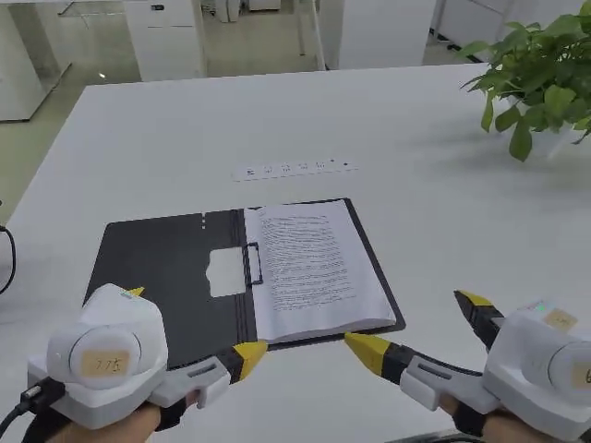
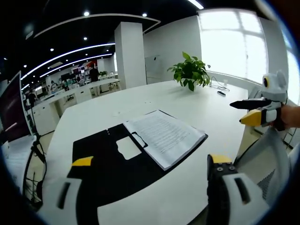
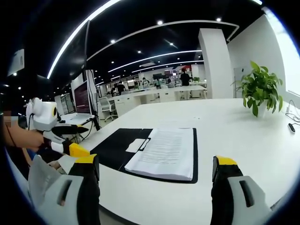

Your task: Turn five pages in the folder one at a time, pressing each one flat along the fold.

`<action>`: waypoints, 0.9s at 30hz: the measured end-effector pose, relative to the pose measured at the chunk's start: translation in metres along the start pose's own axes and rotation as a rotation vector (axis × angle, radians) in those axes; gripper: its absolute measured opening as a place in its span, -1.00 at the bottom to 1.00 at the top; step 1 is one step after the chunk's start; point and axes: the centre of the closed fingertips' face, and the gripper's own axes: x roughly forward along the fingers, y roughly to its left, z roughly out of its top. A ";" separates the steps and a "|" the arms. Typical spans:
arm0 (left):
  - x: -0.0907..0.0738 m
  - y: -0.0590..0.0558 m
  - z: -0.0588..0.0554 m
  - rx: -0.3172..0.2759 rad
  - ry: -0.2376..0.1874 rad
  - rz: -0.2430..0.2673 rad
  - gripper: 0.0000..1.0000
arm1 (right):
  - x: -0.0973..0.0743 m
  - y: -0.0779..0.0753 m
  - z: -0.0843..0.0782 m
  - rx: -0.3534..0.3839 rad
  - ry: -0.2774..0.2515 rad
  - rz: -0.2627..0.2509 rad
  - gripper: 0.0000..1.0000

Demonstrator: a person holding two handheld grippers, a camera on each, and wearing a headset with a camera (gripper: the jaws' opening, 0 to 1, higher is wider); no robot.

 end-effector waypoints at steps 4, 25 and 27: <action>0.007 -0.001 -0.004 0.004 0.012 -0.014 0.96 | -0.001 0.002 -0.001 -0.002 0.001 -0.001 1.00; 0.052 -0.006 0.008 0.093 0.047 -0.107 0.95 | -0.010 0.001 -0.003 0.013 -0.010 -0.028 1.00; 0.057 -0.009 0.008 0.107 0.061 -0.118 0.95 | -0.011 0.001 -0.003 0.012 -0.010 -0.031 1.00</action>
